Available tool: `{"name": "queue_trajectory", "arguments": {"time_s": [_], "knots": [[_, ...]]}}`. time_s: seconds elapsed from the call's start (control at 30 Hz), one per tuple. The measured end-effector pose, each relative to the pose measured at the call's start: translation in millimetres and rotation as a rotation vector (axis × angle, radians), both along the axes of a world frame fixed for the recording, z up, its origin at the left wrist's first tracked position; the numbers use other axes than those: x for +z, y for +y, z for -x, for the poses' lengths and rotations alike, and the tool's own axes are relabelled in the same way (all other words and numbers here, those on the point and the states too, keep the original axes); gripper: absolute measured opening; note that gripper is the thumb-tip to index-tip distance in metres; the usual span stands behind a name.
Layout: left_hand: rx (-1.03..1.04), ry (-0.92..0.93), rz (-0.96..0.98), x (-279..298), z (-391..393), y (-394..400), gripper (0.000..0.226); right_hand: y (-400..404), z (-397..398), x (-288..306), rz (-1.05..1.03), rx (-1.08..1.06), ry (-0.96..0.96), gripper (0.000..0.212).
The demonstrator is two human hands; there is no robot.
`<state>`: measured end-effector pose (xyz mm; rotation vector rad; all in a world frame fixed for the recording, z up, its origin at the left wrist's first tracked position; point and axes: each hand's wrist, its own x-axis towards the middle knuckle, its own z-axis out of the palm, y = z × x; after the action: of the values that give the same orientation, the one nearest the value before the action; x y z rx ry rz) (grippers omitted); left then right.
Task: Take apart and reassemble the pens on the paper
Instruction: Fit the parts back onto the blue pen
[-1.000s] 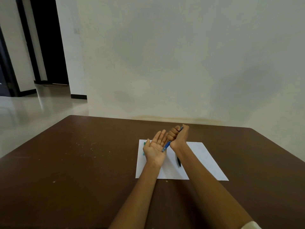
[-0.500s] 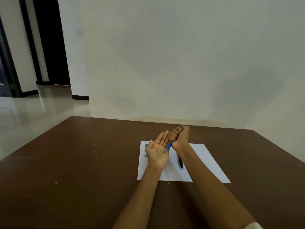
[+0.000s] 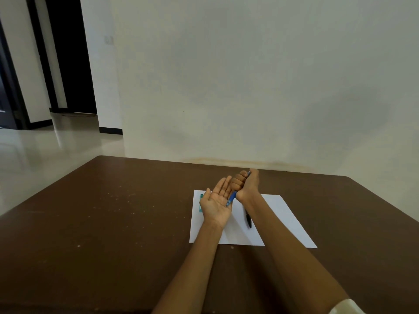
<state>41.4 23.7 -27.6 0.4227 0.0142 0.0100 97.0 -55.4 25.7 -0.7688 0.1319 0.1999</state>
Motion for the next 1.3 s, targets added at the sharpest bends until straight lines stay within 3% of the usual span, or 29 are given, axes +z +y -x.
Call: {"name": "queue_trajectory", "arguments": {"time_s": [0.6, 1.3], "knots": [[0.004, -0.013, -0.011, -0.9, -0.7, -0.9, 0.058, -0.1, -2.3, -0.5, 0.023, 0.014, 0.008, 0.040], [-0.014, -0.016, -0.032, -1.6, -1.1, -0.5, 0.058, -3.5, 0.4, -2.4, -0.047, 0.029, -0.001, 0.051]]}}
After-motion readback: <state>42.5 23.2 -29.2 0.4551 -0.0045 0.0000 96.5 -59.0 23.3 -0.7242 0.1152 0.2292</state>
